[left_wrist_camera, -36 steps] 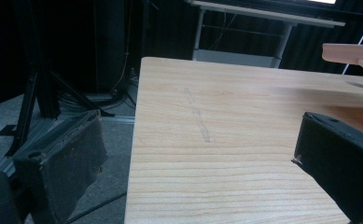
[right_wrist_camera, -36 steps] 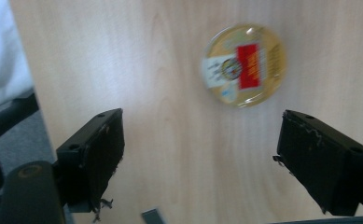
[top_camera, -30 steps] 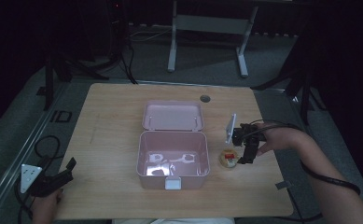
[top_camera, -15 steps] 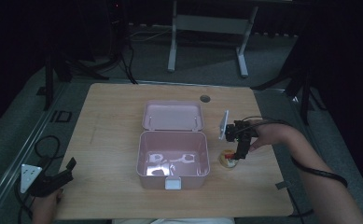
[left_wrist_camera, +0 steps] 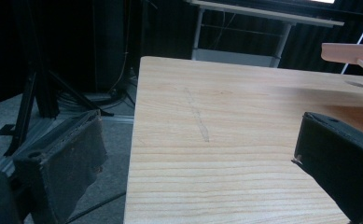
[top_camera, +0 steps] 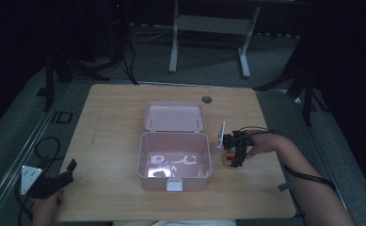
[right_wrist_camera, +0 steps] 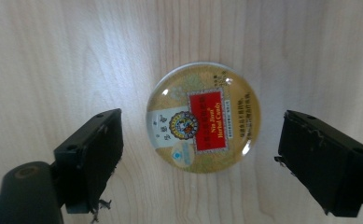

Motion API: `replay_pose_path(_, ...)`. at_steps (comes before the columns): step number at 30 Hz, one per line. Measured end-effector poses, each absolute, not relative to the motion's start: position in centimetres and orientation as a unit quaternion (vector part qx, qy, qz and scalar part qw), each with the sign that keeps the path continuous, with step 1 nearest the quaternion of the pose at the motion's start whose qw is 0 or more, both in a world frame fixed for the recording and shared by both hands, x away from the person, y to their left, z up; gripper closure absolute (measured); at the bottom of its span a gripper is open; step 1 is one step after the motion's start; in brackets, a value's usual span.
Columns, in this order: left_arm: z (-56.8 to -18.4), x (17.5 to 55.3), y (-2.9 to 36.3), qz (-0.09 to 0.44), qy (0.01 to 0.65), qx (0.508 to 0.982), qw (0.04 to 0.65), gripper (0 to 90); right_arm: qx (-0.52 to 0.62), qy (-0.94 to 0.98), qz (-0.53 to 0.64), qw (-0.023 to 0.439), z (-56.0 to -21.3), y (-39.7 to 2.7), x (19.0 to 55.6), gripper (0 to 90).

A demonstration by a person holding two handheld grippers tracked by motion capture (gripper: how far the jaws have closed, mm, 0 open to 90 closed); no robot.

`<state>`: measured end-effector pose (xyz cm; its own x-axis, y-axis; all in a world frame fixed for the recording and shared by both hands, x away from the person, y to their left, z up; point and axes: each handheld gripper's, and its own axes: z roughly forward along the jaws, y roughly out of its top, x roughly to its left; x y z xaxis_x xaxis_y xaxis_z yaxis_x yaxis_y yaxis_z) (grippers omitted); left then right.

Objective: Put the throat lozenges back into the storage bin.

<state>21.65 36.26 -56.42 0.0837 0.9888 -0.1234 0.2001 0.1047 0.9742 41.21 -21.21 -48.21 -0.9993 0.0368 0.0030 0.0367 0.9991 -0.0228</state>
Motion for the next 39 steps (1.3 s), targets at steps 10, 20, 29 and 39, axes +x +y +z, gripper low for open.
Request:
replay_pose_path(10, -56.4, 21.6, 36.3, 0.394, 0.55, 0.541, 0.5, 2.4, -0.02, -0.999, 0.037, 0.011, -51.3, -21.2, 41.8, 16.4)
replay_pose_path(20, -56.4, 21.7, 36.3, 0.394, 0.551, 0.541, 0.499, 2.4, -0.012, -0.999, 0.034, -0.001, -48.8, -20.7, 41.3, 20.1)
replay_pose_path(29, -56.4, 21.7, 36.3, 0.394, 0.551, 0.54, 0.5, 2.4, -0.003, -0.999, 0.032, -0.011, -43.0, -20.0, 40.3, 20.0)
replay_pose_path(39, -56.4, 21.7, 36.3, 0.394, 0.552, 0.539, 0.499, 2.4, -0.015, -0.999, 0.031, -0.019, -38.5, -19.8, 39.2, 20.0)
